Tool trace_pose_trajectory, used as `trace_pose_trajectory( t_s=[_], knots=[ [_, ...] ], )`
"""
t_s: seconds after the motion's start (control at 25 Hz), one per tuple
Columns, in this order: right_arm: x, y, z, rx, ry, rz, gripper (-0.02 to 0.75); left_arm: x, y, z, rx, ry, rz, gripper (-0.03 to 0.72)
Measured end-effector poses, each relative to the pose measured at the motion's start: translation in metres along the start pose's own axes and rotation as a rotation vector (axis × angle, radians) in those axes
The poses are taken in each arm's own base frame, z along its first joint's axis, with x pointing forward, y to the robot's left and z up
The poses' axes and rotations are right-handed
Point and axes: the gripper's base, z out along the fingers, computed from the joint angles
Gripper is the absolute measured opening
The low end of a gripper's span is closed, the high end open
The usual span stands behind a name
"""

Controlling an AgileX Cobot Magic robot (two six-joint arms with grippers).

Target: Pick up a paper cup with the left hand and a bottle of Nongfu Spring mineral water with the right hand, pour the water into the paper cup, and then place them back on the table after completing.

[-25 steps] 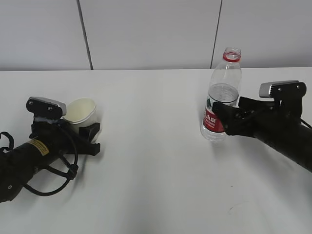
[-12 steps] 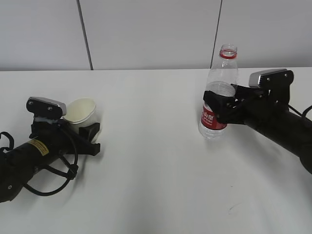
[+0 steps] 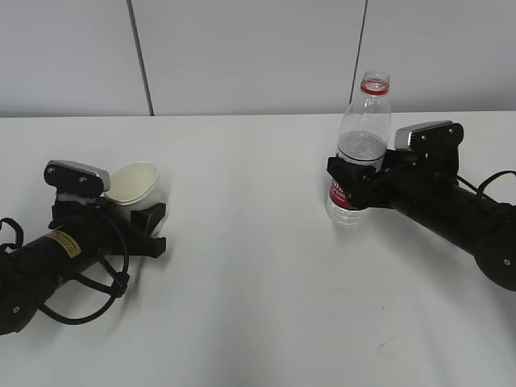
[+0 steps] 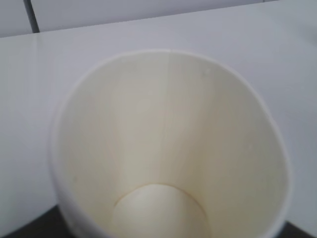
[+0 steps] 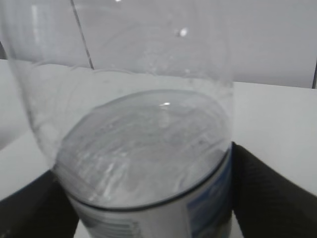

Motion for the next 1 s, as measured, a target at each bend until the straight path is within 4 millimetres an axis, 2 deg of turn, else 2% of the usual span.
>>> trace_pose_trajectory(
  t_s=[0.2, 0.44, 0.6, 0.84, 1.0],
  knots=[
    [0.0, -0.001, 0.0, 0.007, 0.005, 0.002, 0.622, 0.0, 0.0, 0.0, 0.0, 0.0, 0.0, 0.366],
    [0.0, -0.001, 0.0, 0.011, 0.006, 0.0, 0.52, 0.0, -0.006, 0.0, 0.061, 0.003, 0.027, 0.366],
    [0.0, -0.002, 0.0, 0.017, 0.005, 0.003, 0.484, 0.001, -0.016, -0.001, 0.176, 0.007, 0.079, 0.366],
    [0.0, -0.003, 0.0, 0.027, 0.001, 0.0, 0.473, 0.002, -0.033, -0.003, 0.3, 0.016, 0.092, 0.366],
    [0.0, -0.001, 0.0, 0.007, 0.002, -0.127, 0.472, 0.001, -0.053, -0.001, 0.392, 0.013, 0.123, 0.366]
  ],
)
